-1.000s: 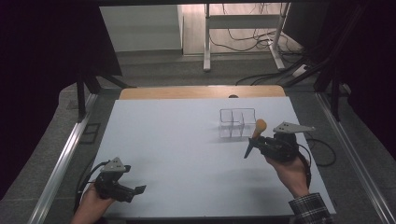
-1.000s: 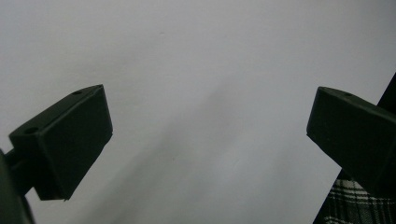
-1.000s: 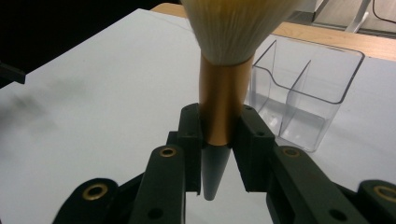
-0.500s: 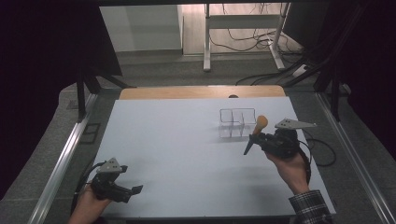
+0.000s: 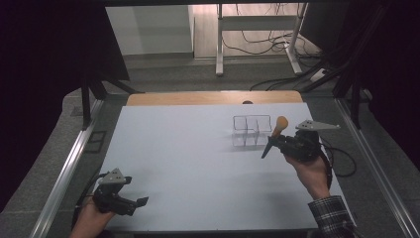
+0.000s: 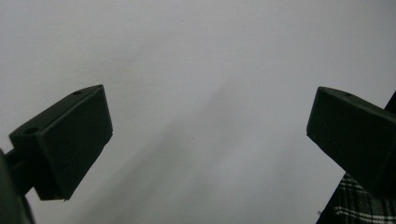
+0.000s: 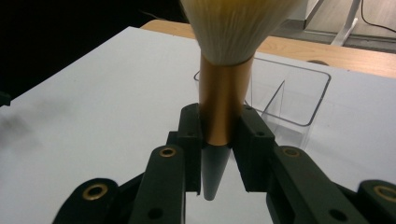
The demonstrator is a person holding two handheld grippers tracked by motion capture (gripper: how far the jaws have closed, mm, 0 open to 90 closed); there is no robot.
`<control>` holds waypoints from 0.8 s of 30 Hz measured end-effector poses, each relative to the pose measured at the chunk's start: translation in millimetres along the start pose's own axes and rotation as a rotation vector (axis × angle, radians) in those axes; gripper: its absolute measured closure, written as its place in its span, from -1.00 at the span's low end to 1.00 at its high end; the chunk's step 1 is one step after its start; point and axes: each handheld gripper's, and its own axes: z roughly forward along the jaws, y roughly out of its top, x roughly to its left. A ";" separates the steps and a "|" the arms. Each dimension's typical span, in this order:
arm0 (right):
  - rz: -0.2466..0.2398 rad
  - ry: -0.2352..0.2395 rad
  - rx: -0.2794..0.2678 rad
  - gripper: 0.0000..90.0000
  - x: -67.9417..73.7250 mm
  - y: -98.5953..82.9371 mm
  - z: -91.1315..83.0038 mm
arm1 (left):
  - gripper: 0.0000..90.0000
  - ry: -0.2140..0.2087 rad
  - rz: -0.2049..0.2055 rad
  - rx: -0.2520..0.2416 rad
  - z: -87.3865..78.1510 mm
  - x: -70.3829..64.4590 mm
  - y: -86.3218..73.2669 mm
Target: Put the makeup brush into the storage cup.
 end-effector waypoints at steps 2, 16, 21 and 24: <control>0.001 -0.003 -0.005 0.63 -1.8 1.9 0.4 | -0.99 0.001 -0.001 0.000 -0.2 0.8 -0.6; -0.004 -0.026 -0.008 0.63 -12.6 9.4 4.0 | -0.98 0.007 -0.026 -0.005 -3.3 5.4 -5.7; -0.005 -0.033 -0.012 0.63 -17.0 12.5 4.7 | -0.98 0.004 -0.029 -0.004 -4.0 6.7 -7.8; -0.006 -0.039 -0.017 0.63 -19.2 14.5 5.1 | -0.98 0.004 -0.033 -0.005 -4.8 7.7 -8.8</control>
